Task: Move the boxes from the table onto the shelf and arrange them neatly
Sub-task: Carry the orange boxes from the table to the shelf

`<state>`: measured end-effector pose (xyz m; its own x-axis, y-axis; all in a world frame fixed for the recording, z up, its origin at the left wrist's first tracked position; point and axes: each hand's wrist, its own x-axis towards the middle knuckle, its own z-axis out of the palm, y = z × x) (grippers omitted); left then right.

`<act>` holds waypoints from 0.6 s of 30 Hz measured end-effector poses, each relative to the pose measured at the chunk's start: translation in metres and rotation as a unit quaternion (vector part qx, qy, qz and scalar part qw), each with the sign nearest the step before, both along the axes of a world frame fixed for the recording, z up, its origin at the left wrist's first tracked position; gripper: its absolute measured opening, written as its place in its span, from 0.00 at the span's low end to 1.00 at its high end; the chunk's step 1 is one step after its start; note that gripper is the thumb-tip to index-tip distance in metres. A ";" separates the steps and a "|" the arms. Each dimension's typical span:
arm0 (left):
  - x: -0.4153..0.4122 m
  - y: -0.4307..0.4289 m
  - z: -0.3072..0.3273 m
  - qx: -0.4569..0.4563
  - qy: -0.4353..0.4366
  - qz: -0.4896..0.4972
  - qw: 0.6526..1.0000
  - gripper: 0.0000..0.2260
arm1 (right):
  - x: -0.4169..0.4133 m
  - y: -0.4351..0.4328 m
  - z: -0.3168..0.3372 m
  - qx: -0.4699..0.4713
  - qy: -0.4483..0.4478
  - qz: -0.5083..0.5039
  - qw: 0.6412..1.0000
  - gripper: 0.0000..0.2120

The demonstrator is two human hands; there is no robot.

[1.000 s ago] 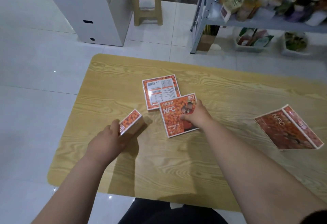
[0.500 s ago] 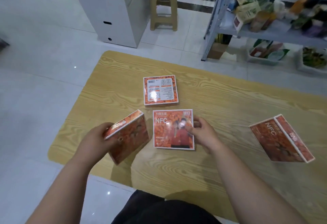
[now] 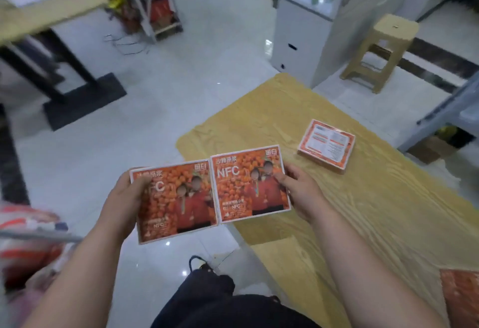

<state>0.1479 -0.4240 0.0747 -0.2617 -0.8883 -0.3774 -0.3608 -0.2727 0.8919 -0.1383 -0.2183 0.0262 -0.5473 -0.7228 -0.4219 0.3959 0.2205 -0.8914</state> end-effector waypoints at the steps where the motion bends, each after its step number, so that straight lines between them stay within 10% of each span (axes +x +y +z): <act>1: 0.015 -0.002 0.003 0.001 0.008 0.030 1.000 0.05 | 0.009 -0.016 0.004 0.001 0.001 0.024 1.000 0.12; 18: 0.287 -0.107 0.042 0.016 0.049 0.364 0.930 0.06 | 0.230 -0.336 0.060 0.064 0.055 0.307 0.948 0.13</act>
<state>0.4347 -0.5310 0.1168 0.3699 -0.8322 -0.4131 0.0132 -0.4398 0.8980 0.0913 -0.5545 0.0866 -0.0860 -0.8666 -0.4916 0.0640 0.4876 -0.8707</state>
